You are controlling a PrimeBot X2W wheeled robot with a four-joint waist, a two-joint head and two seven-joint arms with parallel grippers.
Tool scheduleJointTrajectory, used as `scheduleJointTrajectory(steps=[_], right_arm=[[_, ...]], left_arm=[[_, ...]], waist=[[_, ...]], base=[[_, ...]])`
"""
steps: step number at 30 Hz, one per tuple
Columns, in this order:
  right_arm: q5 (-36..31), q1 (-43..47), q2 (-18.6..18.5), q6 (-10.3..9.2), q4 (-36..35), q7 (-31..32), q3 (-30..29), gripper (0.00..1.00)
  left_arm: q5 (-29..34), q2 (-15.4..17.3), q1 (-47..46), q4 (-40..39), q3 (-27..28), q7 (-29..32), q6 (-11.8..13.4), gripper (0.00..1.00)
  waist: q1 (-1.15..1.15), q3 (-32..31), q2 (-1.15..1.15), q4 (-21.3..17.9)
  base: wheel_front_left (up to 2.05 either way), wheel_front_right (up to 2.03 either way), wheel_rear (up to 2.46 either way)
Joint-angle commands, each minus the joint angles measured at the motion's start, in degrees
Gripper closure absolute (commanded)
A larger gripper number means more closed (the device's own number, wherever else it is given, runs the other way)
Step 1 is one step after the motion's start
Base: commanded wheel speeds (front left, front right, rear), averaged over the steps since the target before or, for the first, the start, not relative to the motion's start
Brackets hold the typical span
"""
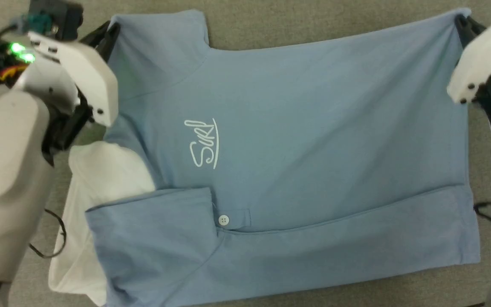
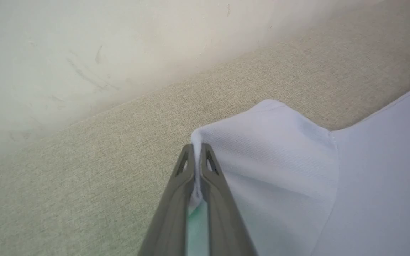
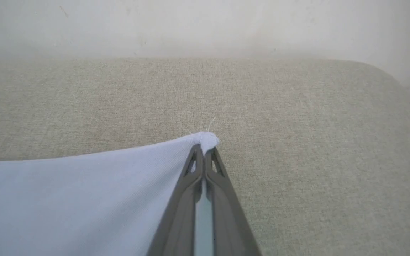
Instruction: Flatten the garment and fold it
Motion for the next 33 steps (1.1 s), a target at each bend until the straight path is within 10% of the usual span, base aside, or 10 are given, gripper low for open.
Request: scheduleJointTrajectory(steps=[1,14,33], right_arm=[[0.96,2.27,-0.98,-0.08,-1.21,-1.75,0.3,1.0],[7.87,26.61,-3.36,-0.08,-11.67,-11.8,1.79,1.0],[5.7,40.66,-5.61,-0.08,-11.27,2.7,1.09,1.0]], left_arm=[[0.28,-0.36,2.24,-0.26,0.63,-3.0,0.73,1.0],[-6.56,-0.3,30.2,-13.37,4.11,-17.78,5.02,1.0],[-13.95,-1.76,49.31,-15.62,-0.75,-13.77,5.45,1.0]], waist=[[-0.01,-4.55,-0.01,1.67],[-0.01,-18.13,-0.01,5.24],[-0.01,-18.81,-0.01,6.61]], base=[[0.0,0.0,0.0],[0.0,0.0,0.0],[0.0,0.0,0.0]])
